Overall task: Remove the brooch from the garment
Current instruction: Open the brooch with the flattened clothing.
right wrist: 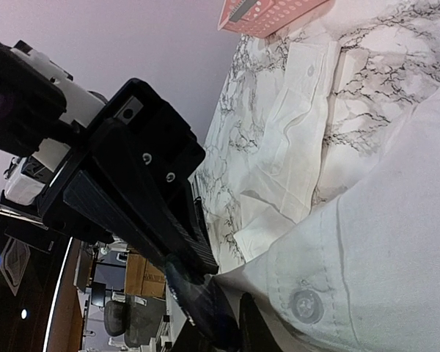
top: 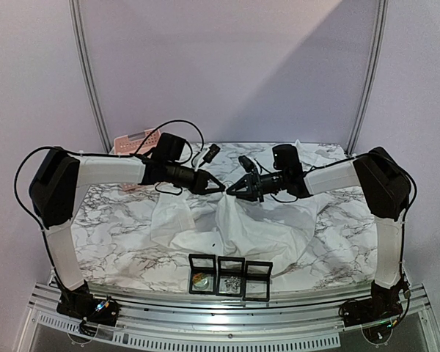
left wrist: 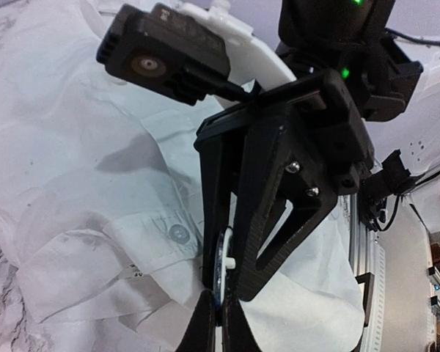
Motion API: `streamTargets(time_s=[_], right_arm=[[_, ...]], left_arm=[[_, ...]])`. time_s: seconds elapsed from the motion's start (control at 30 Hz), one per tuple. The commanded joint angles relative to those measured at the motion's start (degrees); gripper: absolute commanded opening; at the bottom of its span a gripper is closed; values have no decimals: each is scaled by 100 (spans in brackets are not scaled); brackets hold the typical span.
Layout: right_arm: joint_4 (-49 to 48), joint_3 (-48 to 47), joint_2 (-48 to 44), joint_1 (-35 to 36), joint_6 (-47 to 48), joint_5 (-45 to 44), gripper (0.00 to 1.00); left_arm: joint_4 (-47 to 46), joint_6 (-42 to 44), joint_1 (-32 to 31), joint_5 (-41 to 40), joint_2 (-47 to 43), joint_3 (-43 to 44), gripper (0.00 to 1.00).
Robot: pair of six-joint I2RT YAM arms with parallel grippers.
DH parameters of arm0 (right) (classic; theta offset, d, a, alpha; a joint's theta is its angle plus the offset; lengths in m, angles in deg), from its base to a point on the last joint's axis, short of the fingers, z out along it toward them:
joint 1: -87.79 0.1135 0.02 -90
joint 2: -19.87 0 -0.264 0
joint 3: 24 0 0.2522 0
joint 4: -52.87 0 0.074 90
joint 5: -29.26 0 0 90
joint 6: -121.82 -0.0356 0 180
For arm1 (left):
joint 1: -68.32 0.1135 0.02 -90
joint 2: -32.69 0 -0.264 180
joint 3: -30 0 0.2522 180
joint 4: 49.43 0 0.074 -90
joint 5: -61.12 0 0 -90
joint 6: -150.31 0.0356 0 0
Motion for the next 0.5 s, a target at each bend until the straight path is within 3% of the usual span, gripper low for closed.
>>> streamTargets(time_s=[0.0,0.3,0.47], right_arm=[[670,-245,274,-188,-4,-1104,13],[883,-249,57,-175,555,-1127,19],[23,360,-361,-185,655,-971,31]], left_arm=[[267,378,-476,785,-305,170,0],[392,283,-454,750,-184,277,0],[308,123,-284,888,-110,300,0]])
